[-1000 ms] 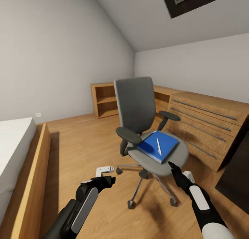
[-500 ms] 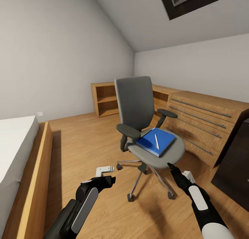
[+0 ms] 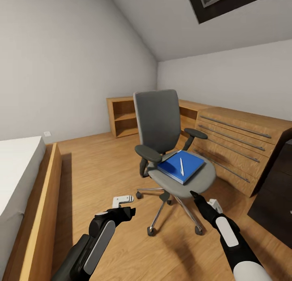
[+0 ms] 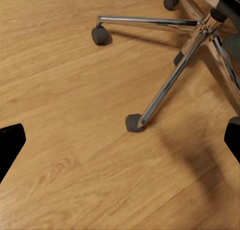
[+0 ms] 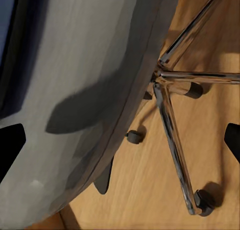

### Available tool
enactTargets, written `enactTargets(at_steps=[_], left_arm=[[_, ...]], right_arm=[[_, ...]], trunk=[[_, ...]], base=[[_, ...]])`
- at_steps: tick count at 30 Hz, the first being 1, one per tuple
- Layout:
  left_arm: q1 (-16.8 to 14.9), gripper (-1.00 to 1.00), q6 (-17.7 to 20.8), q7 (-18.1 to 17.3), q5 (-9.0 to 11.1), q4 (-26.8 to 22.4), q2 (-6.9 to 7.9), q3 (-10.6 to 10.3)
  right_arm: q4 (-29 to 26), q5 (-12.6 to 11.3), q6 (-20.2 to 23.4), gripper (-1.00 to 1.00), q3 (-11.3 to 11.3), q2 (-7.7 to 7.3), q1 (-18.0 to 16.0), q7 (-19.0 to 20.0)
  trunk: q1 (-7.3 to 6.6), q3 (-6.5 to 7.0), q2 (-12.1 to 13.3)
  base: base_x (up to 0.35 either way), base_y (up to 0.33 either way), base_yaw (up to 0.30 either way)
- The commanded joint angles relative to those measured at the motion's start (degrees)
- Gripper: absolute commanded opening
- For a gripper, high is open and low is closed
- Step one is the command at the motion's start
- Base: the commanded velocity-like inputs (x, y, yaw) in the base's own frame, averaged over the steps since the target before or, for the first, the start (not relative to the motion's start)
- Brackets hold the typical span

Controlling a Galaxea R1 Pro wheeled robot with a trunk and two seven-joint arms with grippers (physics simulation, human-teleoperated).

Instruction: In the bedroom, organize the workspace by keeping the computer under the desk, ensuring the monitor is on the desk, placing the keyboard on the desk next to the monitor, placing the mouse on the desk next to the keyboard, moving the folder from the swivel chair onto the desk next to the mouse, stacking the notebook on top of the folder with the pen on top of the notebook, and positioning the swivel chair next to the desk.

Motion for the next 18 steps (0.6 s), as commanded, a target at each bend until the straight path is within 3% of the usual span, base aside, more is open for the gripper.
enactTargets(at_steps=[1,8,18], left_arm=[[0.0,1.0,0.1,0.6,0.6,0.0,0.0,-0.1],[0.0,1.0,0.1,0.6,0.6,0.0,0.08,0.0],[0.0,1.0,0.1,0.6,0.6,-0.1,0.08,-0.1]], right_arm=[[1.8,0.2,0.4,1.0,0.1,0.03,0.0,0.1],[1.9,0.1,0.4,1.0,4.2,0.09,0.0,0.1],[1.8,0.1,0.4,1.0,5.0,0.15,0.0,0.1]], trunk=[[-0.01,-0.06,0.0],[-0.01,-0.06,0.0],[-0.01,-0.06,0.0]], base=[[0.0,0.0,0.0],[0.0,0.0,0.0],[0.034,0.0,0.0]])
